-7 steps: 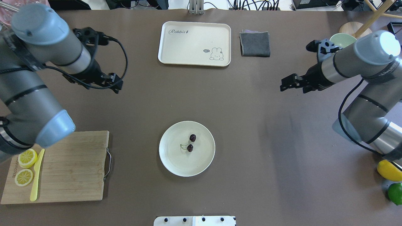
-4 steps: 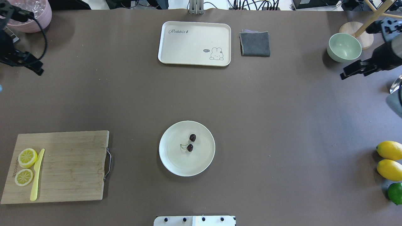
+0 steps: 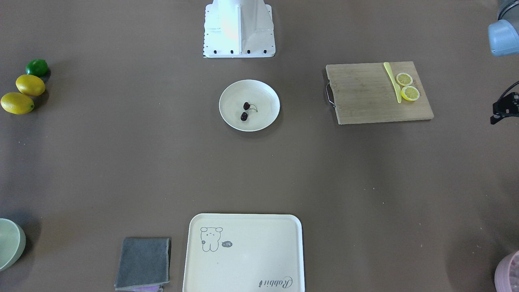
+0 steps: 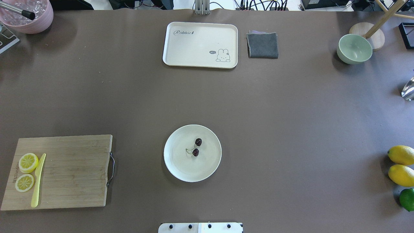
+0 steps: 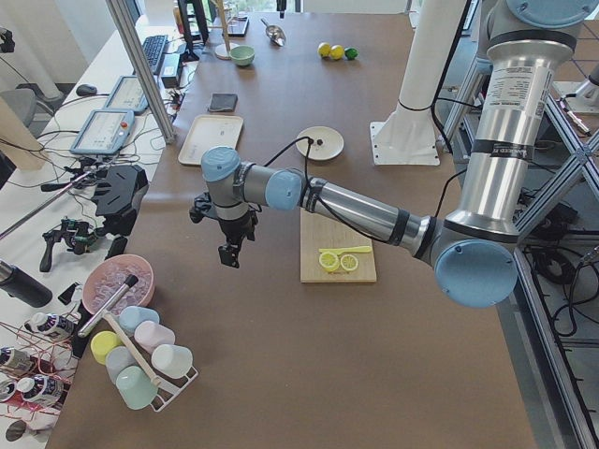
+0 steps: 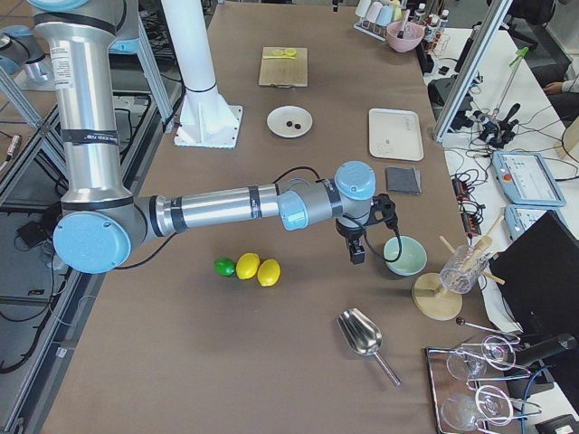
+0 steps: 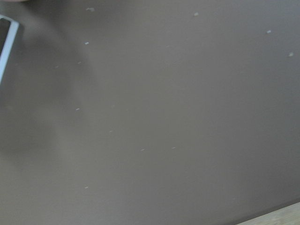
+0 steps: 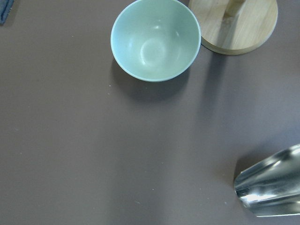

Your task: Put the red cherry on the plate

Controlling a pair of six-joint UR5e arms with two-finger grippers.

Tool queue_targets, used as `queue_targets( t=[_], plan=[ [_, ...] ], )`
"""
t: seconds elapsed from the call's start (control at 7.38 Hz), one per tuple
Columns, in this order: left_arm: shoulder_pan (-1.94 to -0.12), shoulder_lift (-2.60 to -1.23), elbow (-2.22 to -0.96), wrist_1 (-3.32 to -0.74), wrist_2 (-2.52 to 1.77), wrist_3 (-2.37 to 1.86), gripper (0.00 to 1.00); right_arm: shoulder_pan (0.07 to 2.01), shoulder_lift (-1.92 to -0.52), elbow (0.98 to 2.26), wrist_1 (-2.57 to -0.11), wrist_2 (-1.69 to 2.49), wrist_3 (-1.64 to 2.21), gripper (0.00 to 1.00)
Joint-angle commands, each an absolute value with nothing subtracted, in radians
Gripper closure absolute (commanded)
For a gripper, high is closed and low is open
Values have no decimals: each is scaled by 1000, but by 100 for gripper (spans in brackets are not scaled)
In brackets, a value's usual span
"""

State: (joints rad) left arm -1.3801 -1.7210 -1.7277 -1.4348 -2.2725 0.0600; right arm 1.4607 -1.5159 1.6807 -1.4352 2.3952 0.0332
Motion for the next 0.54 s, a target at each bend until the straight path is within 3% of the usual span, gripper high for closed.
queue_targets(
  t=[0.0, 0.41],
  plan=[
    [-1439, -1709, -1726, -1457, -2281, 74, 2, 1491, -1535, 1683, -1482, 2388, -46, 0],
    [-1457, -1637, -1753, -1456, -2398, 71, 2, 1474, -1526, 1654, -1483, 2382, -40, 0]
  ],
)
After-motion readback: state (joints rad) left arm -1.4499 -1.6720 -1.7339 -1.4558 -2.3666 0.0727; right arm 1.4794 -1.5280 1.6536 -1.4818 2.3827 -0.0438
